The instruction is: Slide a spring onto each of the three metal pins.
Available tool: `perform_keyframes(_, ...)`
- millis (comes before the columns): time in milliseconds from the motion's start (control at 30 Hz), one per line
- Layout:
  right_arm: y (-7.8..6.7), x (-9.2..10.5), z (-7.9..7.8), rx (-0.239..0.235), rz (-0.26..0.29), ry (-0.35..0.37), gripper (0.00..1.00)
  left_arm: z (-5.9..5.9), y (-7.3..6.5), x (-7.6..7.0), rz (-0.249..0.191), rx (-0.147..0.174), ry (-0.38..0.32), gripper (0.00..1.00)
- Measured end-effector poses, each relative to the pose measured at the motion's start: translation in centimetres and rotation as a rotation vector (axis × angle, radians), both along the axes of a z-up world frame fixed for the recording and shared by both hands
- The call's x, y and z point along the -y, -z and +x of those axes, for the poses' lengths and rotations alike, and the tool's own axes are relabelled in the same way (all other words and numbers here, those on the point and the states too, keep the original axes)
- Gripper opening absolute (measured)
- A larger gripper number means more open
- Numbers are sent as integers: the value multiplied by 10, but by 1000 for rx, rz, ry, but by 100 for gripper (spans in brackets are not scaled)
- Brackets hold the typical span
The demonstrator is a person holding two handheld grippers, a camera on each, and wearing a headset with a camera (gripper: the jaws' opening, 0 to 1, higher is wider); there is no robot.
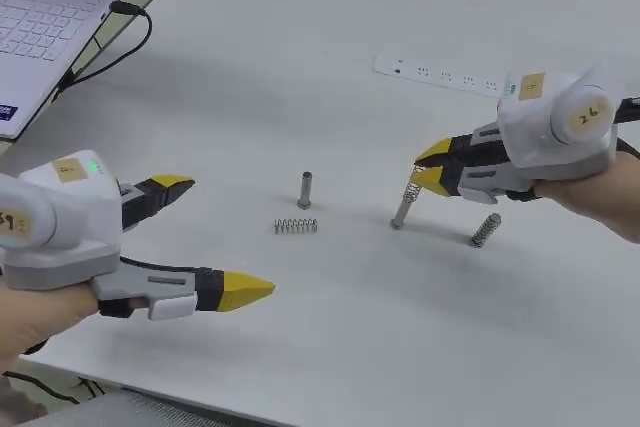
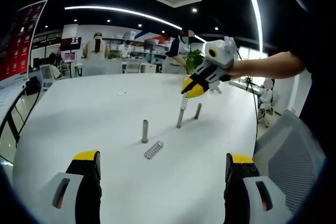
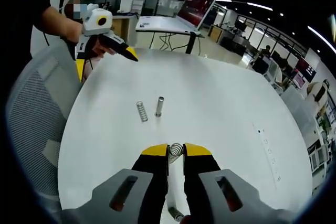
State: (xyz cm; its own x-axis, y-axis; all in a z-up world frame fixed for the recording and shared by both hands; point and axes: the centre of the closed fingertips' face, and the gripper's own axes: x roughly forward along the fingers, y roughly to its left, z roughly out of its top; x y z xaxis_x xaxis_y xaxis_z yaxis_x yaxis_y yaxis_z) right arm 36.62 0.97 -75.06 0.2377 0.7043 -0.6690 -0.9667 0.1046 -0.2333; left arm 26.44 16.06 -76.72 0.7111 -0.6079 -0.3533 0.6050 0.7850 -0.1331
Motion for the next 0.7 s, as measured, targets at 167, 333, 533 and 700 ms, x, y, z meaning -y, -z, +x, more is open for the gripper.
perform_keyframes(167,3,0,0,-2,-1,2,7,-1,0,0,-1,-3,-2,96)
perform_keyframes(333,6,0,0,-3,-5,3,7,-3,1,0,0,-5,-2,96)
perform_keyframes(533,15,1,-1,-11,-16,7,7,-3,1,1,-2,-8,-3,95)
perform_keyframes(700,22,1,-1,-25,-23,13,7,-3,0,1,-2,-4,-2,96)
